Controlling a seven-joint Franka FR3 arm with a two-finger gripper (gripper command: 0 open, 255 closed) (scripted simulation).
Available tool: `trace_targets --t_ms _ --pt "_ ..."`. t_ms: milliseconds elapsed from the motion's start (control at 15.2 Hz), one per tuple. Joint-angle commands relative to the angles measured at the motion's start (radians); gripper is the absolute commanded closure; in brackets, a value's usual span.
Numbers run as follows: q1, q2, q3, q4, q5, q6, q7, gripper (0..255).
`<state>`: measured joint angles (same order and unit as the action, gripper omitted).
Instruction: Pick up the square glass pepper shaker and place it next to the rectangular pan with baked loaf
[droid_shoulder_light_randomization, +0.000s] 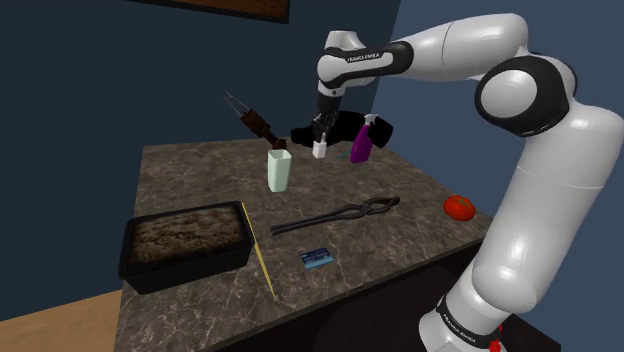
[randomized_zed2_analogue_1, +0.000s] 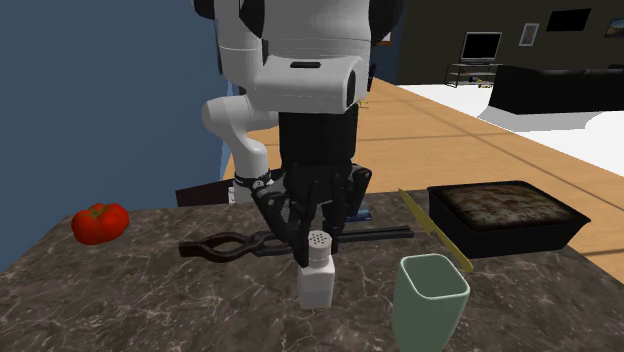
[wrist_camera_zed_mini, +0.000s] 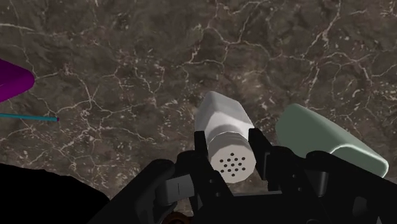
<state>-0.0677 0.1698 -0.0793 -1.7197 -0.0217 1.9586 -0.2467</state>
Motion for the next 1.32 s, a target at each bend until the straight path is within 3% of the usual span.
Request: trace_targets --t_ms 0,462,1254 --pt "0.001 -0.001 0.001 0.026 0.000 -0.028 0.002 255" --pt "0.001 -0.006 0.001 0.108 0.000 -0.114 -0.001 255" --pt "0.150 -0.128 0.118 -0.046 -0.033 -0.093 0.273 255"
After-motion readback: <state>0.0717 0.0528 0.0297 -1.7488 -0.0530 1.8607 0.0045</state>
